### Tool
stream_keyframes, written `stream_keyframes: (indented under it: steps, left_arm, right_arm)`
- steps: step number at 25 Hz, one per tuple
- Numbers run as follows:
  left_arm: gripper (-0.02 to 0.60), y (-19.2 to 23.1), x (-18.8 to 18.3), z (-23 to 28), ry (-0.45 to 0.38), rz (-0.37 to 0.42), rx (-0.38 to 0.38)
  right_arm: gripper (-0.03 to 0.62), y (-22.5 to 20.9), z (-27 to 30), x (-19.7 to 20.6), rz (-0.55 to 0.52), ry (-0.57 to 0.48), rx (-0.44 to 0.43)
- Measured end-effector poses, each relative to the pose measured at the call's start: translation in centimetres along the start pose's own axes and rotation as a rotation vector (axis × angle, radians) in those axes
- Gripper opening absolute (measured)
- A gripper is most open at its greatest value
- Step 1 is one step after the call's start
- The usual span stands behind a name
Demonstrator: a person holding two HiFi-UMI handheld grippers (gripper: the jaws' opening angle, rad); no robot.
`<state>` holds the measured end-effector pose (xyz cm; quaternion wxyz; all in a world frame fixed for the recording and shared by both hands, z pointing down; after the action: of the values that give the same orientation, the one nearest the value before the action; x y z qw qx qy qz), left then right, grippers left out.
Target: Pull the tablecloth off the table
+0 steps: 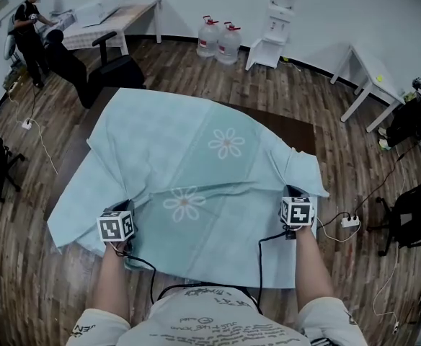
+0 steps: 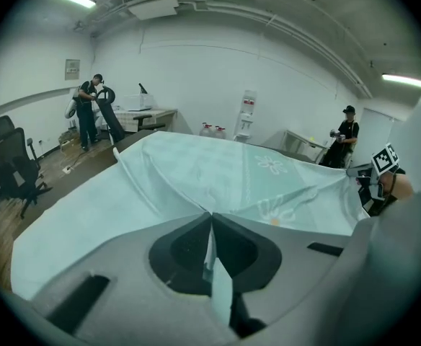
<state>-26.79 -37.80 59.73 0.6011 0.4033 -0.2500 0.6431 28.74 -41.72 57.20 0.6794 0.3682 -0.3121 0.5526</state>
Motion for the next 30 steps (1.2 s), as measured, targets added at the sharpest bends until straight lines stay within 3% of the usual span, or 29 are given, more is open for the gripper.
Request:
stream_keyframes:
  steps: [9, 14, 20, 25, 30]
  left_arm:
    - [0.009, -5.9, -3.9, -4.7, -0.154, 0.063, 0.166]
    - [0.009, -10.7, -6.7, -7.3, -0.263, 0.159, 0.242]
    - [0.009, -15.0, -10.4, -10.9, -0.415, 0.216, 0.293]
    - [0.009, -16.6, -13.2, -13.8, -0.532, 0.191, 0.304]
    - [0.009, -18.6, -15.6, -16.3, -0.626, 0.229, 0.323]
  right_arm:
    - [0.014, 6.0, -8.4, -4.9, -0.083, -0.237, -0.096]
    - [0.014, 9.2, -12.7, -8.3, -0.072, -0.406, -0.145]
    - [0.014, 11.9, -17.3, -11.9, 0.04, -0.587, -0.169]
    - [0.014, 13.5, -21.3, -14.9, 0.121, -0.737, -0.184]
    - [0.014, 13.6, -24.0, -16.6, 0.153, -0.814, -0.201]
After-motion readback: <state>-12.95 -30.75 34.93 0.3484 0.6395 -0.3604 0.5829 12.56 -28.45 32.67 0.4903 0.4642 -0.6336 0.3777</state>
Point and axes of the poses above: the fingertips, and each gripper's own axes: z forward along the fingers, y to its left, x out of its underside, the point moved 8 cm from there along -z, backward along the fingers, and after that the axes turned 10 degrees about -y, right-handed, at the moved point
